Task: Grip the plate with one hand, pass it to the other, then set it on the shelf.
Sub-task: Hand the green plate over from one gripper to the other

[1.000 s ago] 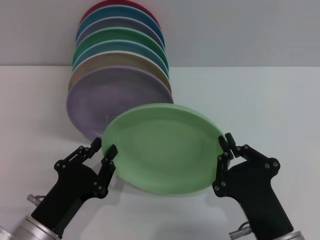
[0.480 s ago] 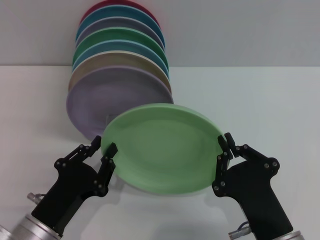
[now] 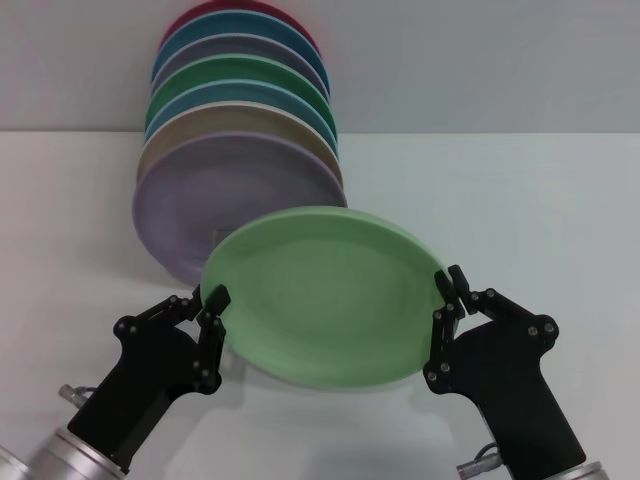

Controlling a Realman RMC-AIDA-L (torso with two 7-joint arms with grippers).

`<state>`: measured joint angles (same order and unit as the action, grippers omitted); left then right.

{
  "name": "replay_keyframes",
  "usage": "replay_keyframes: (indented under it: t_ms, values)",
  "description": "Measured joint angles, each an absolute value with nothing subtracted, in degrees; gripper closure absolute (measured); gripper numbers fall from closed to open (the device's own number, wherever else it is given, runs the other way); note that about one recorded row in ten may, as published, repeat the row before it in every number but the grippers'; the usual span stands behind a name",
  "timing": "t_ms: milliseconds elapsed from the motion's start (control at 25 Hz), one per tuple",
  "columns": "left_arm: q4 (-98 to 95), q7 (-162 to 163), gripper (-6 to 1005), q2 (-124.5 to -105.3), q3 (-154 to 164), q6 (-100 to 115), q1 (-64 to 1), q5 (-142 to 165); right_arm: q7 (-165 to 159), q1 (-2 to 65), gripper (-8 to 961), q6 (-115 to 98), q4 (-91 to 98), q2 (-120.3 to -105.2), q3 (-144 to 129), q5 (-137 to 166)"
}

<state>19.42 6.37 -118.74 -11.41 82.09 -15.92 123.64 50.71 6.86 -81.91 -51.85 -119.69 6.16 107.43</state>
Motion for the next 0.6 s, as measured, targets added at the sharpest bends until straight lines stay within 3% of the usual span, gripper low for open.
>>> replay_keyframes:
  t_ms: [600]
  values:
    - [19.5,5.9,946,-118.73,-11.1,82.3,-16.1,123.6,50.5,7.1,935,-81.9,-51.9,-119.53,6.1,107.4]
